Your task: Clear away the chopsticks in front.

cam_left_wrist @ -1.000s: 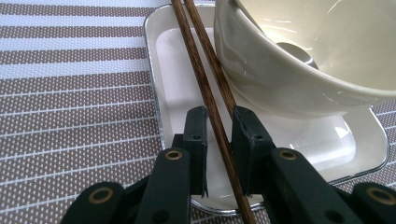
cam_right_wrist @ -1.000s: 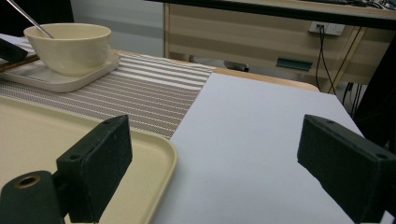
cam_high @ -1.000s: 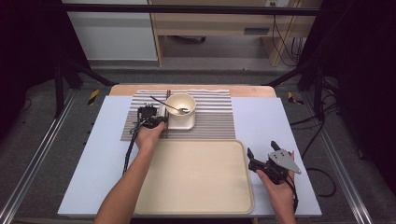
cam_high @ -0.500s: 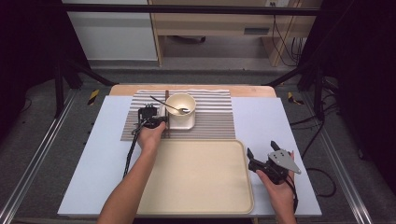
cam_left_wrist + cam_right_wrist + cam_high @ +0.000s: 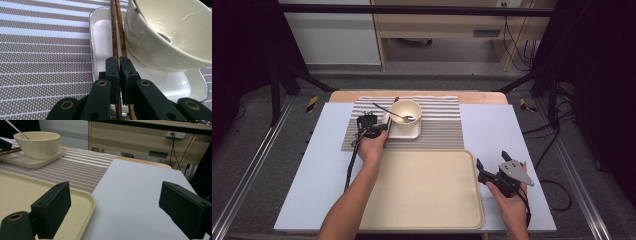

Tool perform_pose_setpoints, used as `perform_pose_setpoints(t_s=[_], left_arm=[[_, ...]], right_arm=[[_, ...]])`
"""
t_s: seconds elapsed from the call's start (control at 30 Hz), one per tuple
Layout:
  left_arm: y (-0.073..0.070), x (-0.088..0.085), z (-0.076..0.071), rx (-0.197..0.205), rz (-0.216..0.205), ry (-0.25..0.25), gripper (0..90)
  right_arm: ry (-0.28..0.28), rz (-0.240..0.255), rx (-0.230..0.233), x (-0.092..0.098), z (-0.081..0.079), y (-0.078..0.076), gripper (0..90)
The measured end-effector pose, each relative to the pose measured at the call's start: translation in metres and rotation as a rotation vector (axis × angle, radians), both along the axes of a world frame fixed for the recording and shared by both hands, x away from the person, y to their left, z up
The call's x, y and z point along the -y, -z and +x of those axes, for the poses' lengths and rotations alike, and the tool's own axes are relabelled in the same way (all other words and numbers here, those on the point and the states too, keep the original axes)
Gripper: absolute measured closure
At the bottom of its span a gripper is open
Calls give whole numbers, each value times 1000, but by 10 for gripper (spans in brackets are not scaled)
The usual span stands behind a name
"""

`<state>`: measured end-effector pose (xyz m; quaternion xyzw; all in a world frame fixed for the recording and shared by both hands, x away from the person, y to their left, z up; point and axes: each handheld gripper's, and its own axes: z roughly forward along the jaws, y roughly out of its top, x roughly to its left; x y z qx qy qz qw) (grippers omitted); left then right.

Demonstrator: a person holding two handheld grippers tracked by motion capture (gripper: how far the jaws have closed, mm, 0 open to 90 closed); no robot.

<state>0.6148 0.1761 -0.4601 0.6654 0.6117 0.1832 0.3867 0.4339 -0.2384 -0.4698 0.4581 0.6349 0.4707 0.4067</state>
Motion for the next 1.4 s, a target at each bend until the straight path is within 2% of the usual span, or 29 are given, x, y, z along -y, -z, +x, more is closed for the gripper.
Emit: perform_pose_setpoints(t_s=[0.5, 0.83, 0.97, 1.1, 1.3, 1.4], left_arm=[[-4, 0, -2, 22, 23, -2, 858], [-9, -6, -8, 46, 17, -23, 858], [-11, -11, -15, 54, -5, -44, 858], [-16, -15, -26, 71, -6, -50, 858], [-27, -20, -45, 108, 21, -56, 858], [-30, -24, -55, 111, 28, -64, 858]], right_arm=[[-1, 0, 0, 0, 0, 0, 108], [-2, 0, 2, 0, 0, 0, 110], [-2, 1, 0, 0, 0, 0, 107], [-3, 11, 3, 1, 0, -1, 72], [-16, 15, -2, 0, -1, 0, 51], [-25, 11, -2, 1, -1, 1, 51]])
